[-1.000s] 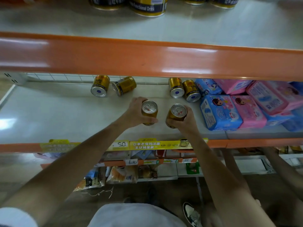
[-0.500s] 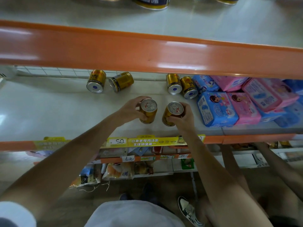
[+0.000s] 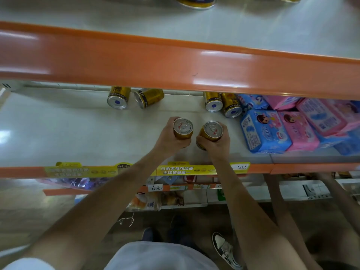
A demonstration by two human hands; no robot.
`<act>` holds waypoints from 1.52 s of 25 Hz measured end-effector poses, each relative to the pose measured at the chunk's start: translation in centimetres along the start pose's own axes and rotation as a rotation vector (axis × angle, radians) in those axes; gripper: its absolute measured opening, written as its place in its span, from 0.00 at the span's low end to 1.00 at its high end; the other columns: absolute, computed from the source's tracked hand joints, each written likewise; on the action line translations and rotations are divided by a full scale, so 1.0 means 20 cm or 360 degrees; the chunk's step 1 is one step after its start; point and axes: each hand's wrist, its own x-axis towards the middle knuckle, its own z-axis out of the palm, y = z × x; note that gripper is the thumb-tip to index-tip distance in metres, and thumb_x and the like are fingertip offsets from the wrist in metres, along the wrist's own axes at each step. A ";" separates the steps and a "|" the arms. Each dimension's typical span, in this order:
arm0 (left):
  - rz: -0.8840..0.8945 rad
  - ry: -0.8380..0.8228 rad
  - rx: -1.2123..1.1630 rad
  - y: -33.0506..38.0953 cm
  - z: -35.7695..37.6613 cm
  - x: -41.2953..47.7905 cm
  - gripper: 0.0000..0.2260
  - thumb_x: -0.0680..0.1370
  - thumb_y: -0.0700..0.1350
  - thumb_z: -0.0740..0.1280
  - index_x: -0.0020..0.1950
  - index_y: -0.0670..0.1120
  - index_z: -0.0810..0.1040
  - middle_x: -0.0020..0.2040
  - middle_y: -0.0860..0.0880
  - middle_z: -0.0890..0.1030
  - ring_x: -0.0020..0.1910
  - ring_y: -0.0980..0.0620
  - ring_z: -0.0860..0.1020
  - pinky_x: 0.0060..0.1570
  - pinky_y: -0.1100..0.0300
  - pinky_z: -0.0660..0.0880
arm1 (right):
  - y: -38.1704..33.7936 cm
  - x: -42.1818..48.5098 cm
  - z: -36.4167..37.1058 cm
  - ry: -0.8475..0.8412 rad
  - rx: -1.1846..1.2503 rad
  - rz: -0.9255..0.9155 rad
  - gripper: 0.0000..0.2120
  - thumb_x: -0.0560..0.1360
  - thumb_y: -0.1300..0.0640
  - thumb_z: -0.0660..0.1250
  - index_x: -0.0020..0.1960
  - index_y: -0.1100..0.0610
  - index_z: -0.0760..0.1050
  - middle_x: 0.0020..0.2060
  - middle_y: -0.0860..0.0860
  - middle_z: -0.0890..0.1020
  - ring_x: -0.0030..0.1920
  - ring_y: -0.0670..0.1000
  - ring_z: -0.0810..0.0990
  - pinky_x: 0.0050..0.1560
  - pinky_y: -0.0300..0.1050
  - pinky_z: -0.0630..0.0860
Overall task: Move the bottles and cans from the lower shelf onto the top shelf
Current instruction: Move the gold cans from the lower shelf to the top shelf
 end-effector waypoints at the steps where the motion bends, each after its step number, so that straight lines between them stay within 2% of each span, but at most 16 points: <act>1: 0.0004 -0.0004 0.0013 0.00 0.00 0.00 0.31 0.63 0.34 0.78 0.62 0.47 0.69 0.50 0.52 0.79 0.48 0.55 0.79 0.46 0.64 0.77 | 0.01 -0.01 0.01 0.0020 0.0027 -0.0008 0.32 0.58 0.59 0.79 0.60 0.60 0.73 0.50 0.56 0.82 0.50 0.52 0.81 0.50 0.42 0.79; 5: -0.0007 -0.0043 0.0001 -0.03 -0.01 0.01 0.32 0.63 0.35 0.78 0.62 0.48 0.69 0.50 0.52 0.79 0.49 0.55 0.79 0.48 0.53 0.80 | 0.02 0.00 0.01 0.0016 0.0093 0.0003 0.31 0.58 0.61 0.78 0.59 0.60 0.73 0.50 0.58 0.81 0.49 0.51 0.81 0.49 0.39 0.78; 8: -0.0018 -0.0086 -0.0028 -0.04 -0.03 0.01 0.32 0.63 0.38 0.78 0.63 0.49 0.69 0.52 0.49 0.79 0.52 0.50 0.80 0.49 0.47 0.81 | -0.01 -0.02 0.00 0.0003 0.0071 0.0074 0.31 0.59 0.62 0.78 0.59 0.57 0.72 0.50 0.55 0.81 0.48 0.49 0.81 0.49 0.39 0.79; 9: -0.0017 -0.0104 -0.0021 -0.03 -0.03 0.02 0.32 0.63 0.37 0.78 0.63 0.49 0.68 0.53 0.48 0.79 0.53 0.49 0.80 0.49 0.49 0.81 | -0.03 -0.02 0.00 0.0010 0.0059 0.0103 0.30 0.59 0.63 0.79 0.59 0.57 0.72 0.50 0.55 0.81 0.47 0.48 0.81 0.48 0.39 0.79; 11: -0.0024 -0.0128 -0.0006 -0.02 -0.04 0.02 0.32 0.65 0.36 0.79 0.63 0.47 0.68 0.55 0.48 0.78 0.54 0.49 0.79 0.47 0.58 0.79 | -0.06 -0.05 0.02 0.0045 0.0042 0.0159 0.29 0.61 0.68 0.79 0.59 0.61 0.72 0.48 0.56 0.81 0.43 0.42 0.81 0.42 0.35 0.78; 13: -0.0041 -0.0137 0.0006 -0.01 -0.03 0.03 0.33 0.65 0.35 0.79 0.64 0.46 0.68 0.56 0.48 0.78 0.54 0.50 0.79 0.47 0.64 0.76 | -0.11 -0.09 0.02 0.0085 0.0046 0.0239 0.29 0.62 0.68 0.79 0.60 0.62 0.72 0.48 0.55 0.81 0.43 0.42 0.80 0.43 0.35 0.77; 17: -0.0179 -0.0016 -0.0132 0.04 -0.04 0.05 0.29 0.65 0.35 0.79 0.62 0.43 0.71 0.56 0.44 0.79 0.53 0.48 0.78 0.53 0.55 0.75 | -0.21 -0.15 0.01 0.0134 0.0119 0.0372 0.29 0.63 0.65 0.79 0.60 0.59 0.73 0.51 0.55 0.80 0.49 0.52 0.81 0.50 0.44 0.79; 20: -0.0141 -0.0071 -0.0245 0.11 -0.05 0.01 0.23 0.66 0.33 0.78 0.54 0.48 0.74 0.50 0.47 0.80 0.48 0.50 0.79 0.54 0.52 0.76 | -0.27 -0.16 -0.03 0.0127 0.0072 0.0343 0.30 0.62 0.63 0.80 0.60 0.58 0.71 0.52 0.55 0.80 0.51 0.53 0.80 0.52 0.48 0.80; 22: -0.0125 -0.0148 -0.0262 0.14 -0.05 -0.04 0.23 0.64 0.34 0.78 0.52 0.49 0.75 0.49 0.48 0.80 0.49 0.49 0.79 0.55 0.51 0.76 | -0.31 -0.18 -0.07 0.0093 -0.0007 0.0307 0.31 0.63 0.63 0.80 0.61 0.59 0.70 0.52 0.53 0.79 0.52 0.52 0.79 0.51 0.46 0.77; 24: -0.0094 -0.0232 -0.0278 0.18 -0.04 -0.10 0.22 0.59 0.40 0.79 0.50 0.48 0.77 0.46 0.50 0.82 0.47 0.51 0.80 0.51 0.53 0.77 | -0.33 -0.20 -0.09 0.0090 -0.0062 0.0288 0.31 0.63 0.64 0.80 0.60 0.59 0.69 0.51 0.52 0.79 0.52 0.51 0.79 0.51 0.45 0.77; 26: -0.0026 -0.0319 -0.0204 0.21 -0.02 -0.17 0.22 0.56 0.44 0.78 0.48 0.43 0.79 0.41 0.50 0.84 0.41 0.54 0.81 0.46 0.56 0.78 | -0.34 -0.23 -0.11 0.0090 -0.0100 0.0261 0.31 0.62 0.63 0.80 0.60 0.58 0.70 0.51 0.53 0.81 0.52 0.53 0.80 0.52 0.49 0.78; 28: -0.0020 -0.0315 -0.0142 0.24 0.00 -0.22 0.28 0.55 0.47 0.78 0.52 0.39 0.80 0.46 0.45 0.84 0.44 0.48 0.82 0.49 0.52 0.79 | -0.33 -0.24 -0.15 0.0047 -0.0136 0.0254 0.30 0.61 0.61 0.80 0.59 0.59 0.71 0.50 0.53 0.82 0.51 0.53 0.81 0.50 0.50 0.79; 30: -0.0053 -0.0224 -0.0103 0.31 0.01 -0.30 0.32 0.57 0.45 0.79 0.59 0.40 0.77 0.52 0.43 0.83 0.50 0.46 0.82 0.51 0.52 0.79 | -0.34 -0.26 -0.19 -0.0004 -0.0154 0.0247 0.31 0.58 0.55 0.79 0.58 0.60 0.73 0.48 0.53 0.83 0.49 0.53 0.82 0.46 0.47 0.78; 32: -0.0077 -0.0131 -0.0122 0.37 0.02 -0.37 0.25 0.62 0.39 0.78 0.56 0.45 0.76 0.50 0.46 0.82 0.48 0.50 0.81 0.49 0.58 0.77 | -0.34 -0.28 -0.25 -0.0028 -0.0125 0.0239 0.34 0.54 0.50 0.78 0.57 0.60 0.74 0.47 0.53 0.83 0.48 0.53 0.83 0.46 0.47 0.79; 34: -0.0070 -0.0043 -0.0120 0.45 0.02 -0.46 0.20 0.66 0.34 0.77 0.52 0.48 0.75 0.48 0.48 0.81 0.47 0.52 0.79 0.48 0.60 0.75 | -0.33 -0.32 -0.33 -0.0101 -0.0132 0.0174 0.35 0.53 0.46 0.77 0.55 0.60 0.74 0.46 0.53 0.83 0.46 0.53 0.83 0.47 0.49 0.80; 38: -0.0015 0.0048 -0.0109 0.60 -0.05 -0.60 0.30 0.63 0.42 0.78 0.63 0.43 0.73 0.56 0.45 0.81 0.55 0.49 0.79 0.56 0.54 0.75 | -0.41 -0.42 -0.48 -0.0262 -0.0083 0.0069 0.32 0.56 0.49 0.77 0.57 0.58 0.73 0.46 0.52 0.82 0.47 0.52 0.82 0.51 0.54 0.81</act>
